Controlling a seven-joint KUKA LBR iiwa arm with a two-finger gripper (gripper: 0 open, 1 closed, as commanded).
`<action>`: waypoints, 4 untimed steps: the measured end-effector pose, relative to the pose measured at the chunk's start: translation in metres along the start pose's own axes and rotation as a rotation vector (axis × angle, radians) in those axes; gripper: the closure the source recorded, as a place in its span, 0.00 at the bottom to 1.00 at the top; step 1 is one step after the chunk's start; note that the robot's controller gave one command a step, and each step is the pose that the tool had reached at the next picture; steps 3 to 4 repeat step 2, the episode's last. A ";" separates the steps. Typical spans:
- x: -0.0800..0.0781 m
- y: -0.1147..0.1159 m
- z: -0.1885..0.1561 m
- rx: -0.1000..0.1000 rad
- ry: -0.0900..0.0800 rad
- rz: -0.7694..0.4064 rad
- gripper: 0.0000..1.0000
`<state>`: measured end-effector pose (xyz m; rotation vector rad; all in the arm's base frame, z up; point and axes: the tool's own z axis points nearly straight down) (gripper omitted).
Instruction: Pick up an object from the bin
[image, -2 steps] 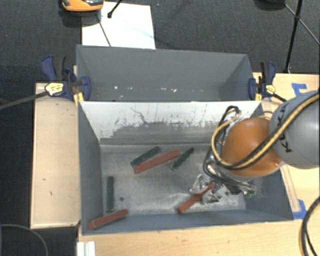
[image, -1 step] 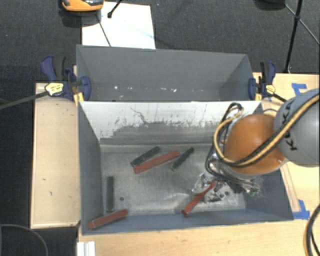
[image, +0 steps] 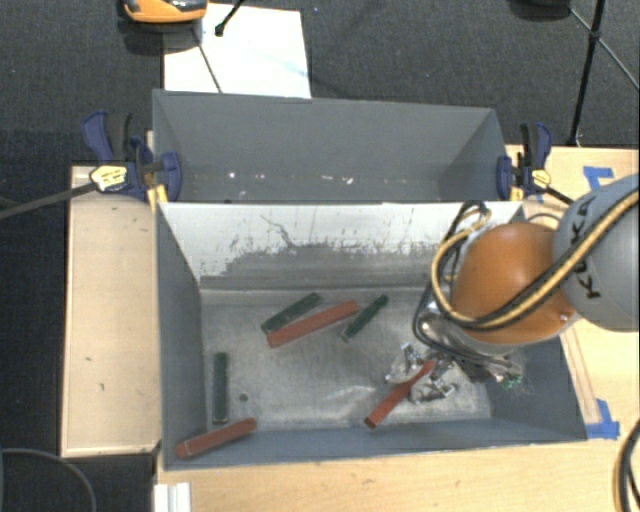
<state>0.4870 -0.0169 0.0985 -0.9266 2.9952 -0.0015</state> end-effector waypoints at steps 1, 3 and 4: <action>0.000 0.000 -0.006 0.000 0.001 0.001 1.00; 0.001 0.001 -0.011 -0.004 0.005 0.002 1.00; 0.001 0.001 -0.011 -0.004 0.005 0.002 1.00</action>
Offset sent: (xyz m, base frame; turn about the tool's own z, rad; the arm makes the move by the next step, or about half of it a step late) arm 0.0000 0.0000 0.0422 0.0000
